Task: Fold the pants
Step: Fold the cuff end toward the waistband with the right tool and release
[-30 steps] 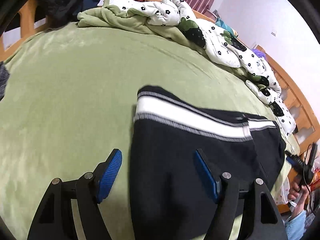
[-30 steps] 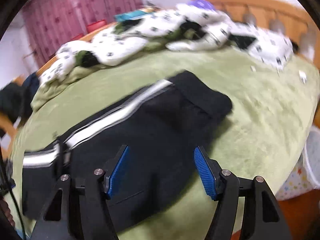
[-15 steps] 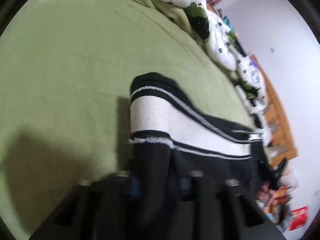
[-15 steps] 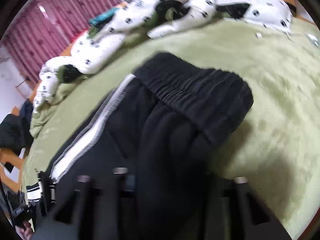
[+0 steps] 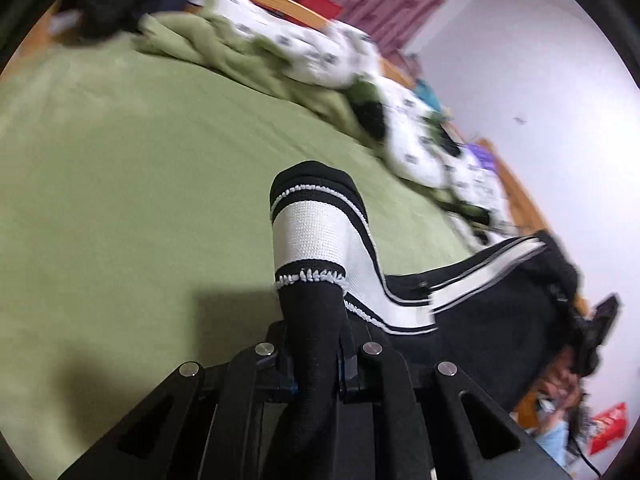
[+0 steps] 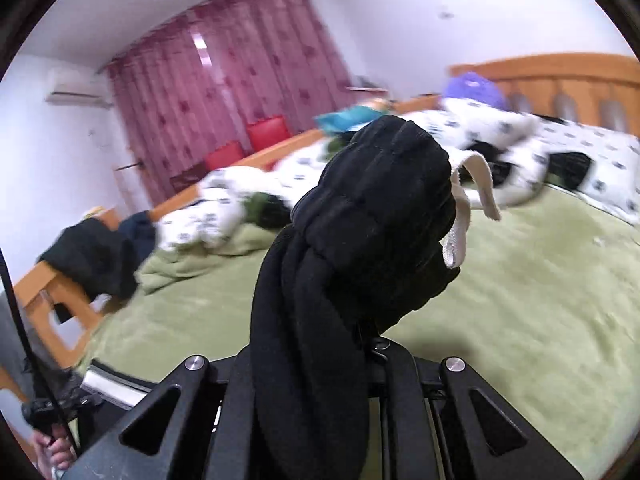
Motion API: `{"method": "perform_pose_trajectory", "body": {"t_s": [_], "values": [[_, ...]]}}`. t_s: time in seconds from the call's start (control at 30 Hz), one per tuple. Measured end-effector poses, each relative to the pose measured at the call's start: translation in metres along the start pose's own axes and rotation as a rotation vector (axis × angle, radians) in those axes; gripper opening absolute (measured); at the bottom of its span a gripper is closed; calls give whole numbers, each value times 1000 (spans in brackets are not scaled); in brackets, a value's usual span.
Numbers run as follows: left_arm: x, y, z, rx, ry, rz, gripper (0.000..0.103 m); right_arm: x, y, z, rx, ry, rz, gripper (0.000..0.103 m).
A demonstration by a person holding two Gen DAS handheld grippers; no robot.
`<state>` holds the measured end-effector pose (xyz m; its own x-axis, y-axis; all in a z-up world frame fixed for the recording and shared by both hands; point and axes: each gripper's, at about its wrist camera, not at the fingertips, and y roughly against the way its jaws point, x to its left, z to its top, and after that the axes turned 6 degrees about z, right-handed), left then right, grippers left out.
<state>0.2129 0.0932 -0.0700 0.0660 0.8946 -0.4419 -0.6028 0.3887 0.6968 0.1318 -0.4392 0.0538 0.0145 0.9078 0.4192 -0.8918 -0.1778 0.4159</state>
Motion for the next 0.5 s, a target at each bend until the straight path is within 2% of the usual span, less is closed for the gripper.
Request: {"method": "perform_pose_trajectory", "body": {"t_s": [0.07,0.13,0.2,0.27,0.3,0.33,0.43,0.5], "values": [[28,12,8,-16,15,97,12,11,-18,-9,39,1,53,13],[53,10,14,-3,31,206,12,12,-47,-28,99,27,55,14],[79,-9,12,30,48,271,12,1,-87,-55,204,35,21,14],[97,-30,6,62,62,310,13,-17,-125,-83,300,40,-84,14],[105,-36,1,64,71,321,18,-28,-139,-93,342,29,-123,14],[114,-45,-5,68,79,343,28,-40,-150,-103,377,18,-145,15],[116,-49,-11,54,53,408,47,-52,-149,-114,390,26,-115,17],[115,-44,-10,46,42,439,50,-46,-151,-119,417,94,-141,20]]}}
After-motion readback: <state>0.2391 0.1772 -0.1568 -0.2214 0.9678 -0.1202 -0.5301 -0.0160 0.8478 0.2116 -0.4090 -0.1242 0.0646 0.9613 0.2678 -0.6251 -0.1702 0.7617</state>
